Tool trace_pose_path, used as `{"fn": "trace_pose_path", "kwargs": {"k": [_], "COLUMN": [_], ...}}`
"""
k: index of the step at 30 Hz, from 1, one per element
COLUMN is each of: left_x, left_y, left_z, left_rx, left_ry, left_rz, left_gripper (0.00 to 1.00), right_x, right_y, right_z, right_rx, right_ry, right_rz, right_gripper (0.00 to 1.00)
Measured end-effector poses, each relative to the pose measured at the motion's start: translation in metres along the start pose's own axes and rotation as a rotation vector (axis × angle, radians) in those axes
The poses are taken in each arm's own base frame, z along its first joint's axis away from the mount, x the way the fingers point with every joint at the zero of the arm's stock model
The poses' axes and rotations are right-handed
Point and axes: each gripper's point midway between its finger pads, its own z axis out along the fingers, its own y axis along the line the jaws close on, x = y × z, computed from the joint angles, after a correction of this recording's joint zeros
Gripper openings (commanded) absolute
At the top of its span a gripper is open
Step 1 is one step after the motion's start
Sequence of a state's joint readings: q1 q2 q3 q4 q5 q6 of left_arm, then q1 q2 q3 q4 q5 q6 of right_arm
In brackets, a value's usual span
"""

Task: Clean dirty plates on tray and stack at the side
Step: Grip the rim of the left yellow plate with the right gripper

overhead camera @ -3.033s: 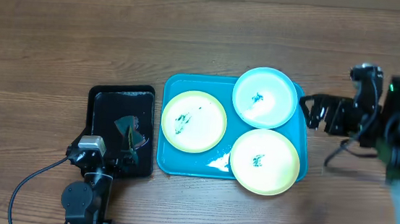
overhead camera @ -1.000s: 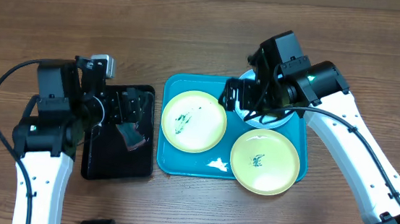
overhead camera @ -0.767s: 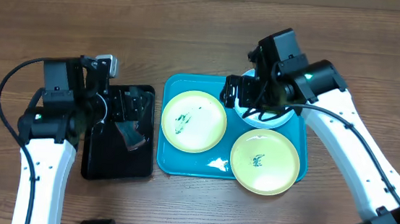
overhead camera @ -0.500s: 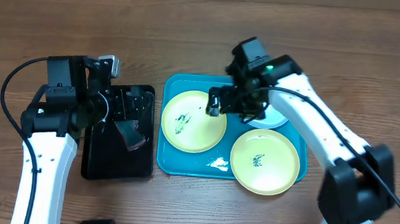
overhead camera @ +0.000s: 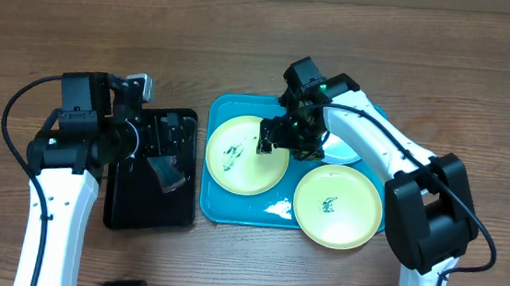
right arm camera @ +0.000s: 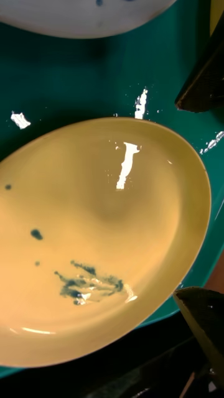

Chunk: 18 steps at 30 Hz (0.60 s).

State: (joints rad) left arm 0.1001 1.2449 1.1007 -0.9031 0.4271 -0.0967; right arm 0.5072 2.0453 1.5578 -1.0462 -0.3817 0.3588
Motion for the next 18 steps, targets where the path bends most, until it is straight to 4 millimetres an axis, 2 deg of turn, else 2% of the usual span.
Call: {"fn": "trace_pose_path", "kwargs": {"k": [2, 11, 13, 16, 18], "left_x": [0.001, 0.002, 0.002, 0.003, 0.003], "left_y": [0.0, 0.004, 0.004, 0.006, 0.006], "left_z": [0.0, 0.0, 0.0, 0.0, 0.0], "left_rx": [0.0, -0.021, -0.025, -0.032, -0.034], "left_ry": [0.002, 0.007, 0.009, 0.011, 0.011], "left_rz": [-0.001, -0.004, -0.005, -0.006, -0.006], "left_gripper": [1.0, 1.0, 1.0, 1.0, 1.0], "right_x": [-0.002, -0.012, -0.013, -0.016, -0.016], "right_y": [-0.002, -0.009, -0.009, -0.012, -0.017], "right_z": [0.004, 0.023, 0.023, 0.025, 0.03], "right_rx": [0.007, 0.026, 0.031, 0.044, 0.058], "right_ry": [-0.001, -0.01, -0.017, -0.026, -0.019], "right_rz": [0.03, 0.14, 0.156, 0.169, 0.186], "right_gripper": [0.9, 0.75, 0.69, 0.54, 0.54]}}
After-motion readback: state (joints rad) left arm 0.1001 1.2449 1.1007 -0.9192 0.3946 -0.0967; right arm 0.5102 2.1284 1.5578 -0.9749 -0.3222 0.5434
